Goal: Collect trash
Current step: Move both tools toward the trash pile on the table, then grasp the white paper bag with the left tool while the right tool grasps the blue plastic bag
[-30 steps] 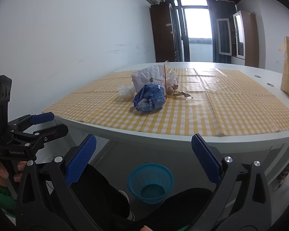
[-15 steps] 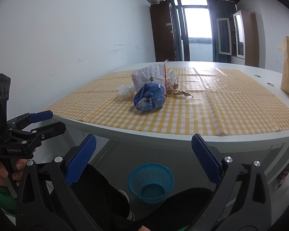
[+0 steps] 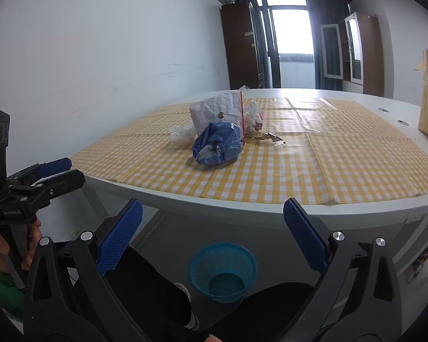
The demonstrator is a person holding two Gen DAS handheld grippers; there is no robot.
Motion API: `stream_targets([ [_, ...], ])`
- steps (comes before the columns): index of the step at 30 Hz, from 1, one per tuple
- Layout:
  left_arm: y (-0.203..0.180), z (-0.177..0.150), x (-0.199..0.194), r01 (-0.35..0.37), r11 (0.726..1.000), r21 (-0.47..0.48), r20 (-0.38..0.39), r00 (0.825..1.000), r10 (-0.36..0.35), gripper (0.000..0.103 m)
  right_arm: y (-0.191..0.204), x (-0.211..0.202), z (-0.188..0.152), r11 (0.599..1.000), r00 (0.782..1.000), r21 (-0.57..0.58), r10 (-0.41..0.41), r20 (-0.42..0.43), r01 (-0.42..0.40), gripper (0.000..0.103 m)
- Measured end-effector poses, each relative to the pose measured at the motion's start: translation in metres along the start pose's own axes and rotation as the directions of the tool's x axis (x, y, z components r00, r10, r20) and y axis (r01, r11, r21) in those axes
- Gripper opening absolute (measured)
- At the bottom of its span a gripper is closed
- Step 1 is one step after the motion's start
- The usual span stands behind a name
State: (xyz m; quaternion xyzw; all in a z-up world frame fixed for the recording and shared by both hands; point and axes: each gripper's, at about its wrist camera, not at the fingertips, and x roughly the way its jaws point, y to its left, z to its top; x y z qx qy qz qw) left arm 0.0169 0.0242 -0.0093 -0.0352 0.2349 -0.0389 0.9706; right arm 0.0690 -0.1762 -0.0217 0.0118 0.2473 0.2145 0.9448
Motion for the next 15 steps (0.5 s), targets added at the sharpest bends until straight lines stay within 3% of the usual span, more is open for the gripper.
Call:
stream_targets([
  [10, 0.022, 0.027, 0.036, -0.021, 1.000, 0.007, 0.007, 1.000, 0.020, 0.097, -0.015, 0.044, 0.024, 1.000, 1.000, 0.015, 0.011, -0.022, -0.010, 0.094],
  [15, 0.034, 0.043, 0.061, 0.016, 0.999, -0.036, -0.013, 1.000, -0.017, 0.097, -0.018, 0.075, 0.037, 1.000, 0.998, 0.008, 0.022, -0.060, -0.021, 0.094],
])
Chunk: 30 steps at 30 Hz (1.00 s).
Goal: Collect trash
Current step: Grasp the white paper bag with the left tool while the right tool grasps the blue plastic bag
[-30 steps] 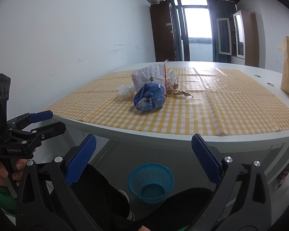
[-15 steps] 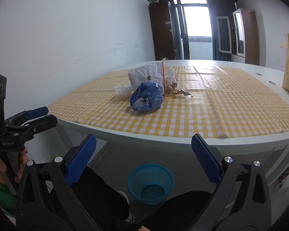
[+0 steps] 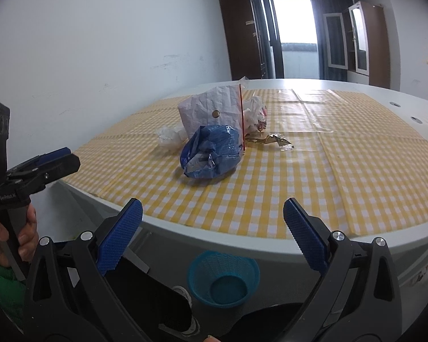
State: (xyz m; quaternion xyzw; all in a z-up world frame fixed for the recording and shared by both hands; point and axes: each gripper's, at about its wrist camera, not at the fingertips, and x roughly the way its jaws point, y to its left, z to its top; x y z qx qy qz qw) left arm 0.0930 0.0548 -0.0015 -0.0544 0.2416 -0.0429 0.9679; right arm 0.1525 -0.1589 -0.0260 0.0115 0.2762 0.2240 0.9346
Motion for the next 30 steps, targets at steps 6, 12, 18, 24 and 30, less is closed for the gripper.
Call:
stream_targets([
  [6, 0.009, 0.020, 0.035, 0.034, 0.999, -0.032, -0.020, 0.999, -0.034, 0.097, -0.007, 0.036, 0.019, 1.000, 0.999, 0.014, 0.019, -0.038, -0.019, 0.093],
  [12, 0.010, 0.040, 0.065, 0.068, 0.998, -0.020, -0.039, 0.997, -0.068, 0.096, -0.015, 0.068, 0.036, 0.999, 0.996, 0.022, 0.031, -0.081, -0.029, 0.089],
  [18, 0.016, 0.057, 0.094, 0.104, 0.994, -0.020, -0.064, 0.992, -0.105, 0.084, -0.020, 0.095, 0.049, 0.999, 0.992, 0.026, 0.030, -0.123, -0.027, 0.086],
  [24, 0.022, 0.071, 0.129, 0.109, 0.994, -0.007, -0.100, 0.989, -0.109, 0.082, -0.026, 0.119, 0.053, 0.997, 0.981, 0.046, 0.063, -0.182, -0.055, 0.079],
  [30, 0.024, 0.084, 0.159, 0.125, 0.992, 0.004, -0.122, 0.985, -0.124, 0.077, -0.029, 0.139, 0.054, 0.997, 0.971, 0.058, 0.068, -0.230, -0.056, 0.065],
])
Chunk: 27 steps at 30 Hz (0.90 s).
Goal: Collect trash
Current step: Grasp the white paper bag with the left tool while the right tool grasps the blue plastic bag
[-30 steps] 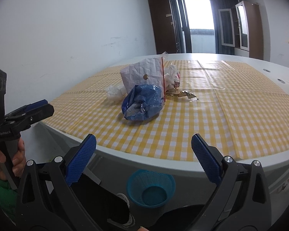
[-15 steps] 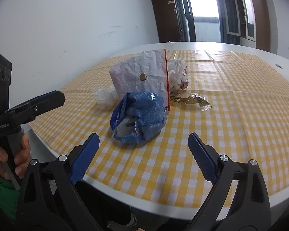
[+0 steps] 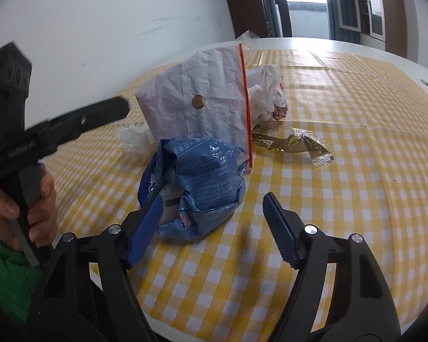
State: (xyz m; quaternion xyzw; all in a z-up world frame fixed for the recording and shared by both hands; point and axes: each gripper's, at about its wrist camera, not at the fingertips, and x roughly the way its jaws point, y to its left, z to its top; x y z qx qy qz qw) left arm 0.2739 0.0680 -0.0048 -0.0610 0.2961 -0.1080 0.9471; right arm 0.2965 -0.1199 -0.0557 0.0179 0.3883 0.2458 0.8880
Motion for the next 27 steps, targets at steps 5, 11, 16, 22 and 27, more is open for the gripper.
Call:
stream_targets([
  [5, -0.001, 0.010, 0.016, 0.015, 0.999, 0.030, -0.020, 1.000, -0.014, 0.055, -0.001, 0.007, 0.001, 0.999, 0.999, 0.031, 0.014, -0.042, -0.013, 0.045],
  [11, -0.001, 0.009, 0.022, -0.011, 1.000, 0.011, -0.047, 0.999, 0.011, 0.004, -0.001, 0.002, -0.008, 0.999, 0.999, 0.041, 0.019, -0.027, -0.018, 0.032],
  [16, -0.008, 0.017, -0.003, -0.033, 0.999, 0.013, 0.034, 0.999, 0.032, 0.001, 0.001, -0.021, -0.013, 0.999, 0.999, 0.036, 0.028, 0.028, -0.029, 0.027],
  [22, -0.011, 0.031, -0.049, -0.050, 0.998, 0.026, 0.170, 0.984, 0.045, 0.001, 0.000, -0.052, -0.022, 0.999, 0.996, 0.033, 0.004, 0.093, -0.008, 0.027],
  [27, -0.017, 0.029, -0.087, -0.071, 0.997, 0.014, 0.220, 0.973, 0.066, 0.001, 0.000, -0.075, -0.027, 0.999, 0.992, 0.038, -0.014, 0.123, 0.009, 0.027],
])
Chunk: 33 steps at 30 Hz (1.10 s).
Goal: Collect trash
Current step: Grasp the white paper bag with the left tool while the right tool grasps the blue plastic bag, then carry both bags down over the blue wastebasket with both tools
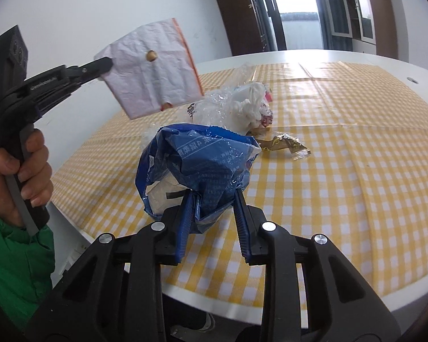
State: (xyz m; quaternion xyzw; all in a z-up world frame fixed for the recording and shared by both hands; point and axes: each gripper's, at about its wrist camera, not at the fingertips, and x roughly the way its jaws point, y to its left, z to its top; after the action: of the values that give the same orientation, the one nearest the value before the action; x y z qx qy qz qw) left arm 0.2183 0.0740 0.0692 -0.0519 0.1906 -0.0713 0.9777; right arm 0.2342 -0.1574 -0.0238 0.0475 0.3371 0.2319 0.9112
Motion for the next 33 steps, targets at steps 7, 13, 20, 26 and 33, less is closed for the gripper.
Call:
stream_targets([
  [7, -0.012, -0.019, -0.053, -0.005, 1.000, -0.004, 0.012, 1.000, 0.005, 0.000, 0.014, -0.037, -0.008, 1.000, 0.998, -0.025, -0.015, 0.057, 0.016, 0.027],
  [13, -0.022, -0.049, -0.094, 0.000, 1.000, -0.013, -0.001, 1.000, 0.000, 0.000, 0.033, -0.069, -0.026, 0.998, 0.996, -0.061, -0.028, 0.089, 0.034, 0.027],
  [20, -0.044, -0.077, -0.143, 0.025, 1.000, 0.002, 0.008, 1.000, -0.025, 0.000, 0.045, -0.095, -0.056, 0.996, 0.994, -0.081, -0.036, 0.103, 0.044, 0.027],
  [26, -0.057, -0.112, -0.173, 0.030, 0.999, 0.031, -0.032, 0.999, -0.029, 0.000, 0.054, -0.112, -0.087, 0.996, 0.996, -0.087, -0.027, 0.085, 0.035, 0.026],
  [33, -0.064, -0.160, -0.187, 0.079, 0.996, 0.036, -0.130, 0.989, -0.074, 0.000, 0.061, -0.117, -0.127, 0.994, 0.999, -0.107, -0.036, 0.019, 0.038, 0.026],
])
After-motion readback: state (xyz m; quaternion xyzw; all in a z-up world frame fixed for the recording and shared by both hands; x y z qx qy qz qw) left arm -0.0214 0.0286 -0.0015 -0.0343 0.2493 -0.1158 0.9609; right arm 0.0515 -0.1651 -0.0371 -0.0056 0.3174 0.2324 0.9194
